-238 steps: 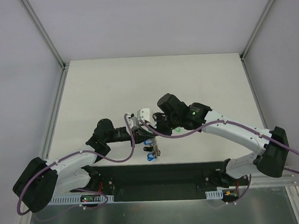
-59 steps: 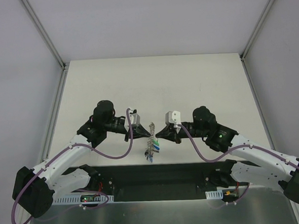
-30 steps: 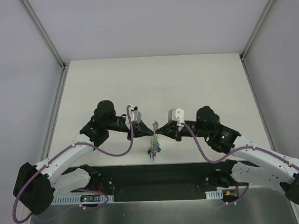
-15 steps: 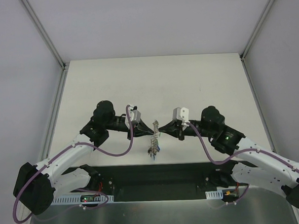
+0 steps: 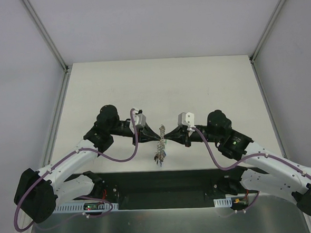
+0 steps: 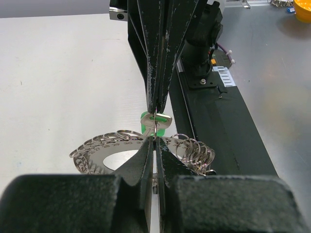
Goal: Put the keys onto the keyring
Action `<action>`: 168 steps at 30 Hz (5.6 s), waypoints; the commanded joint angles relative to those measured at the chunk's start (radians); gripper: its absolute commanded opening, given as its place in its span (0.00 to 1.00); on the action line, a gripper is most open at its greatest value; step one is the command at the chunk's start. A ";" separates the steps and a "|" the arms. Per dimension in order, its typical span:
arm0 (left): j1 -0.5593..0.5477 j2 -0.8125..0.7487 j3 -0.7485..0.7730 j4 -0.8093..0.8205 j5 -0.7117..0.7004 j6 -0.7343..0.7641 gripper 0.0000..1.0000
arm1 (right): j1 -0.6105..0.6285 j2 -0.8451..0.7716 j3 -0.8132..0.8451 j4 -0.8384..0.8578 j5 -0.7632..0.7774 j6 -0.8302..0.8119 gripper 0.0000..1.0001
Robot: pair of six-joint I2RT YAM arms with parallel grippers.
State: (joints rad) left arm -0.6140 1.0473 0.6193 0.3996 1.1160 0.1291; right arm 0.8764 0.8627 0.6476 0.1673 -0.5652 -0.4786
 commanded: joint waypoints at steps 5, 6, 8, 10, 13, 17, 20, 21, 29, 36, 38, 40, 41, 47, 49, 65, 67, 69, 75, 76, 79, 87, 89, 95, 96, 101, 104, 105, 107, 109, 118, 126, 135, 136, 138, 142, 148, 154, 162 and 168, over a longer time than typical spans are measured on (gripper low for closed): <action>0.005 0.003 0.005 0.082 0.053 -0.014 0.00 | -0.004 -0.010 0.012 0.038 -0.012 0.009 0.01; 0.005 0.006 0.007 0.084 0.053 -0.016 0.00 | -0.004 -0.008 0.014 0.040 -0.015 0.009 0.01; 0.005 0.008 0.007 0.084 0.053 -0.017 0.00 | -0.002 -0.007 0.015 0.040 -0.022 0.012 0.01; 0.005 0.008 0.008 0.085 0.053 -0.019 0.00 | -0.004 -0.005 0.015 0.041 -0.027 0.014 0.01; 0.005 0.010 0.008 0.085 0.053 -0.017 0.00 | -0.002 -0.004 0.017 0.046 -0.035 0.018 0.01; 0.005 0.010 0.005 0.087 0.051 -0.017 0.00 | -0.004 -0.004 0.015 0.047 -0.039 0.021 0.01; 0.005 0.007 0.005 0.087 0.048 -0.016 0.00 | -0.004 -0.007 0.015 0.047 -0.033 0.023 0.01; 0.005 0.005 0.005 0.087 0.048 -0.016 0.00 | -0.004 -0.004 0.015 0.047 -0.033 0.023 0.01; 0.005 0.005 0.007 0.087 0.054 -0.017 0.00 | -0.004 0.009 0.017 0.049 -0.028 0.023 0.01; 0.005 0.010 -0.003 0.137 0.082 -0.058 0.00 | -0.004 0.024 0.014 0.064 -0.038 0.025 0.01; 0.005 0.011 -0.010 0.171 0.085 -0.081 0.00 | -0.002 0.025 0.009 0.078 -0.038 0.029 0.01; 0.005 0.011 -0.012 0.188 0.090 -0.094 0.00 | -0.004 0.030 0.011 0.086 -0.041 0.034 0.01; 0.005 0.013 -0.012 0.194 0.091 -0.098 0.00 | -0.004 0.030 0.009 0.090 -0.045 0.035 0.01; 0.005 0.017 -0.015 0.208 0.090 -0.111 0.00 | -0.004 0.038 0.012 0.106 -0.048 0.049 0.01; 0.005 0.017 -0.015 0.208 0.078 -0.111 0.00 | -0.004 0.036 0.014 0.109 -0.047 0.057 0.01; -0.003 0.020 0.023 0.045 -0.038 -0.034 0.00 | -0.002 0.053 0.043 0.069 -0.004 0.069 0.01; -0.007 0.020 0.030 0.022 -0.056 -0.013 0.00 | -0.004 0.053 0.047 0.069 0.008 0.074 0.01; -0.013 0.020 0.036 -0.010 -0.065 0.006 0.00 | -0.002 0.058 0.052 0.061 0.022 0.080 0.03; -0.015 0.019 0.037 -0.010 -0.064 0.003 0.00 | -0.004 0.073 0.067 0.051 0.022 0.090 0.24; -0.015 0.017 0.034 -0.008 -0.068 0.003 0.00 | -0.002 0.067 0.067 0.046 0.028 0.089 0.28; -0.015 0.013 0.028 0.007 -0.073 -0.005 0.00 | -0.004 0.036 0.066 0.008 0.068 0.077 0.38; -0.015 0.007 0.025 0.016 -0.079 -0.009 0.00 | -0.042 -0.001 0.037 -0.089 0.094 0.052 0.38; -0.015 0.005 0.026 0.016 -0.078 -0.011 0.00 | -0.054 0.002 0.035 -0.091 0.073 0.051 0.35; -0.015 0.002 0.026 0.016 -0.074 -0.013 0.00 | -0.056 0.051 0.049 -0.091 0.025 0.040 0.34; -0.015 0.002 0.026 0.016 -0.074 -0.013 0.00 | -0.056 0.055 0.050 -0.088 0.021 0.040 0.34; -0.015 0.002 0.026 0.016 -0.073 -0.013 0.00 | -0.054 0.064 0.052 -0.069 -0.019 0.038 0.33; -0.015 0.005 0.026 0.016 -0.070 -0.013 0.00 | -0.056 0.068 0.052 -0.065 -0.022 0.037 0.33; -0.015 0.005 0.025 0.016 -0.071 -0.014 0.00 | -0.056 0.071 0.055 -0.061 -0.024 0.037 0.32; -0.015 0.008 0.028 0.016 -0.070 -0.014 0.00 | -0.056 0.078 0.055 -0.058 -0.027 0.037 0.31; -0.015 0.008 0.028 0.016 -0.070 -0.014 0.00 | -0.054 0.082 0.057 -0.054 -0.028 0.035 0.29; -0.015 0.008 0.028 0.016 -0.065 -0.016 0.00 | -0.056 0.093 0.060 -0.040 -0.030 0.035 0.28; -0.015 0.010 0.031 0.016 -0.058 -0.017 0.00 | -0.056 0.098 0.061 -0.034 -0.035 0.037 0.26; -0.015 0.014 0.033 0.016 -0.051 -0.020 0.00 | -0.056 0.099 0.069 -0.031 -0.050 0.038 0.17; -0.015 0.014 0.033 0.016 -0.051 -0.020 0.00 | -0.056 0.099 0.070 -0.031 -0.055 0.038 0.14; -0.015 0.013 0.033 0.016 -0.053 -0.019 0.00 | -0.056 0.098 0.070 -0.028 -0.056 0.038 0.09; -0.015 0.017 0.034 0.008 -0.054 -0.017 0.00 | -0.054 0.090 0.069 -0.023 -0.055 0.040 0.01; -0.016 0.029 0.045 -0.016 -0.054 -0.009 0.00 | -0.056 0.081 0.073 -0.022 -0.055 0.035 0.01; -0.021 0.034 0.048 -0.027 -0.058 -0.003 0.00 | -0.053 0.075 0.075 -0.023 -0.061 0.034 0.01; -0.024 0.045 0.057 -0.045 -0.055 -0.002 0.00 | -0.047 0.081 0.086 -0.038 -0.059 0.023 0.01; -0.027 0.048 0.066 -0.071 -0.065 0.007 0.00 | -0.037 0.078 0.092 -0.051 -0.042 0.014 0.01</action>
State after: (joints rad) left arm -0.6289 1.0943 0.6376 0.3168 1.0374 0.1184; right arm 0.8265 0.9604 0.6823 0.0689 -0.5880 -0.4404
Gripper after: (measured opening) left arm 0.008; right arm 0.018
